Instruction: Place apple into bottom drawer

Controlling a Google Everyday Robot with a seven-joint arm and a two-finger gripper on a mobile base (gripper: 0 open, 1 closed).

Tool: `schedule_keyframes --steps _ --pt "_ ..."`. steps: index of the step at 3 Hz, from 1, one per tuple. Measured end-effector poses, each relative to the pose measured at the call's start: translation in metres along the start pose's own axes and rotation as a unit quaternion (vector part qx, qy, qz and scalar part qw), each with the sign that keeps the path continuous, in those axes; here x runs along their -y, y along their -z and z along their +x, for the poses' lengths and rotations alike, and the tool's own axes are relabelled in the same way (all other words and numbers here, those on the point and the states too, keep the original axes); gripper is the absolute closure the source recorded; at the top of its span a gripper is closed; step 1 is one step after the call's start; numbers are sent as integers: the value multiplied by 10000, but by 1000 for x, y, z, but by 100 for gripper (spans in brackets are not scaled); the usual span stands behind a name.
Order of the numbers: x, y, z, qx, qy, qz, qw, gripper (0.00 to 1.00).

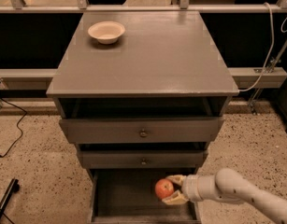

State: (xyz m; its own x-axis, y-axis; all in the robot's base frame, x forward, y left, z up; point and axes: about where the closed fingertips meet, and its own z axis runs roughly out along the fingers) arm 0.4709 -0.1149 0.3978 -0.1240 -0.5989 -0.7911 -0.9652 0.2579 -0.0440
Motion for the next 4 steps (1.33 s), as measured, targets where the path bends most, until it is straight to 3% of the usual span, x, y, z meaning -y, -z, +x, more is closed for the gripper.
schedule_keyframes --steps 1,2,4 --pt "-7 -45 42 29 -223 -182 9996 100" --pt "-17 -79 68 217 -302 -447 9983 100" --pt "-10 -103 84 58 -439 -355 9984 100"
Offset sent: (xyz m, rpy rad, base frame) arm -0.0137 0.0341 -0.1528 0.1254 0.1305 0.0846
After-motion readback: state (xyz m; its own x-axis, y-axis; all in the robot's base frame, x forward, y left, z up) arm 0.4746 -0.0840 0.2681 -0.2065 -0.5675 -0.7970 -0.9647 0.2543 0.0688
